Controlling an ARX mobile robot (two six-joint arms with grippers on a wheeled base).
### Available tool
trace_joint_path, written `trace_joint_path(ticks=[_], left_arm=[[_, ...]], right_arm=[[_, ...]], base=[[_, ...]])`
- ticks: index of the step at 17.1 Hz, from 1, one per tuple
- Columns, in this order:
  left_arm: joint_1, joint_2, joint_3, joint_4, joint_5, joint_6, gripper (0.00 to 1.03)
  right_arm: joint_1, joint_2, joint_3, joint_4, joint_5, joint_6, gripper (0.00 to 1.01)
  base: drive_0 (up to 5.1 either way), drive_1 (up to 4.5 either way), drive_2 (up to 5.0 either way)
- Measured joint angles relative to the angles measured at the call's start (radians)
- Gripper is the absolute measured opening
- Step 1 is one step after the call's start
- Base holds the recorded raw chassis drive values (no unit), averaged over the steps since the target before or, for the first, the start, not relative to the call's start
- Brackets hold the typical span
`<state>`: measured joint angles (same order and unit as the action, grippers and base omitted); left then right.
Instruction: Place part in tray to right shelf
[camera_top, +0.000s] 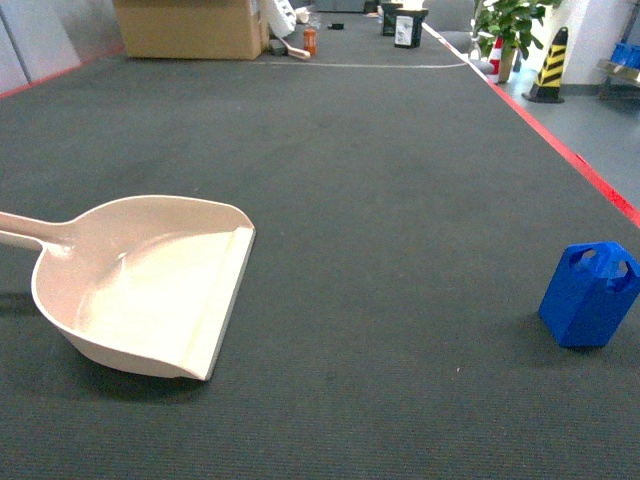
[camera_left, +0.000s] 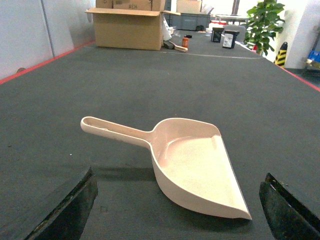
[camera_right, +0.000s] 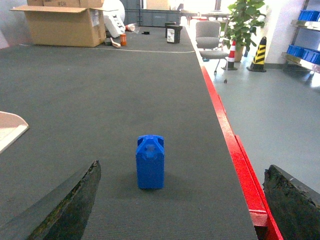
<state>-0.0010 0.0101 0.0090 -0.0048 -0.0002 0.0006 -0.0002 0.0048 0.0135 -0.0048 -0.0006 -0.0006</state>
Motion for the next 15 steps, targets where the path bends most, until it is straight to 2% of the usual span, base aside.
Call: trace_joint_path(ticks=[15], left_arm=[[0.0, 0.0, 0.0, 0.0, 0.0, 0.0, 0.98]], right_arm=[[0.0, 0.0, 0.0, 0.0, 0.0, 0.0, 0.98]], base=[[0.0, 0.0, 0.0]])
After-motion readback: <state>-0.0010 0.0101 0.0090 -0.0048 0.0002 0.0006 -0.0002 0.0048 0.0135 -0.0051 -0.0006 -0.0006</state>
